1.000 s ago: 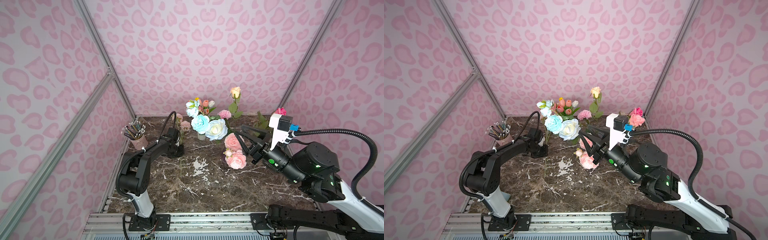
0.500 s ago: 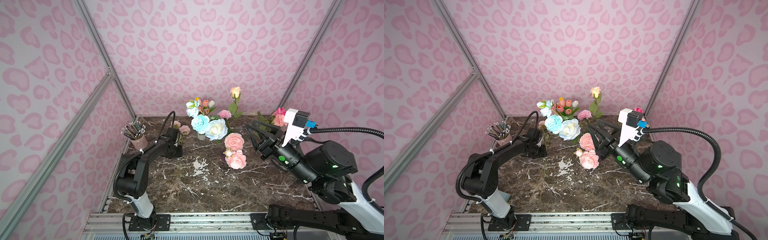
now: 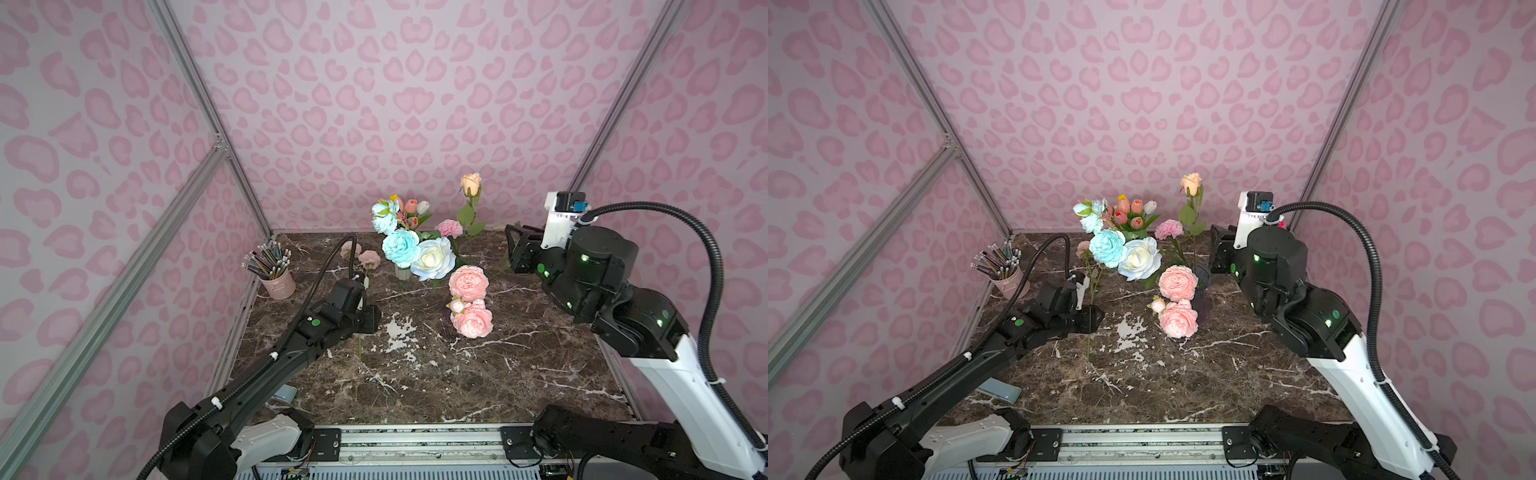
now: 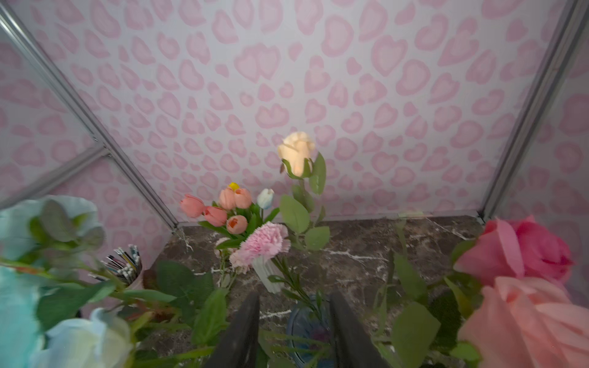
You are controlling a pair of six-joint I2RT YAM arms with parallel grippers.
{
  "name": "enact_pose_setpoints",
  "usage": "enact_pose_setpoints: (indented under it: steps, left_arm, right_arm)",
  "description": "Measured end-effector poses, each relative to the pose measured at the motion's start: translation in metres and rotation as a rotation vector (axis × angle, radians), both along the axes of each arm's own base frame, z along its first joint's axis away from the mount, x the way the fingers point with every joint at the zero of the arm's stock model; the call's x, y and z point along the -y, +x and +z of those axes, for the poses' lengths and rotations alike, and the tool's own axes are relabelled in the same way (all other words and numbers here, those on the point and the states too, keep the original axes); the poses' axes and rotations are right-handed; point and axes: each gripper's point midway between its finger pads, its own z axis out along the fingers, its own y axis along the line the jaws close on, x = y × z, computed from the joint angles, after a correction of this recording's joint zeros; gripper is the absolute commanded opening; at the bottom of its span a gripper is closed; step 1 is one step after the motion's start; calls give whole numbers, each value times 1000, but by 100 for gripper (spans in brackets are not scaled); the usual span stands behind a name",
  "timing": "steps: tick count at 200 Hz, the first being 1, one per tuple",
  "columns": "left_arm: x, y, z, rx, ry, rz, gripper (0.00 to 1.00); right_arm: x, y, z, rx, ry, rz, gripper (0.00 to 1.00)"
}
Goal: Pick out pink flowers from the vase
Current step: Pick up the flower from the vase.
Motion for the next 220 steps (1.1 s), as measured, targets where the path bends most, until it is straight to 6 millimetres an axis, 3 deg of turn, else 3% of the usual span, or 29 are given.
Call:
enact_pose_setpoints:
  steps: [24, 51, 70, 106, 157, 185, 220]
  left_arm:
    - [0, -22, 2, 39, -41, -31, 51]
    - [5, -38, 17, 97, -99, -91, 51]
    - [8, -44, 34, 152, -132, -142, 50]
    - [12, -51, 47, 213, -130, -213, 50]
    - [11, -52, 54, 270, -123, -232, 49]
    - [9, -54, 54, 288, -121, -238, 49]
    - [6, -55, 60, 322, -113, -236, 50]
  right_arm:
    - [8, 4, 3, 22, 53, 38, 42]
    - [-1, 1, -26, -15, 59, 132, 39]
    - [-2, -15, -49, -37, 65, 182, 38]
    - [3, -47, -59, -3, 126, 240, 37]
    - [13, -84, -124, 16, 228, 278, 44]
    - [12, -82, -153, 84, 238, 292, 51]
    - [10, -61, -181, 170, 203, 258, 56]
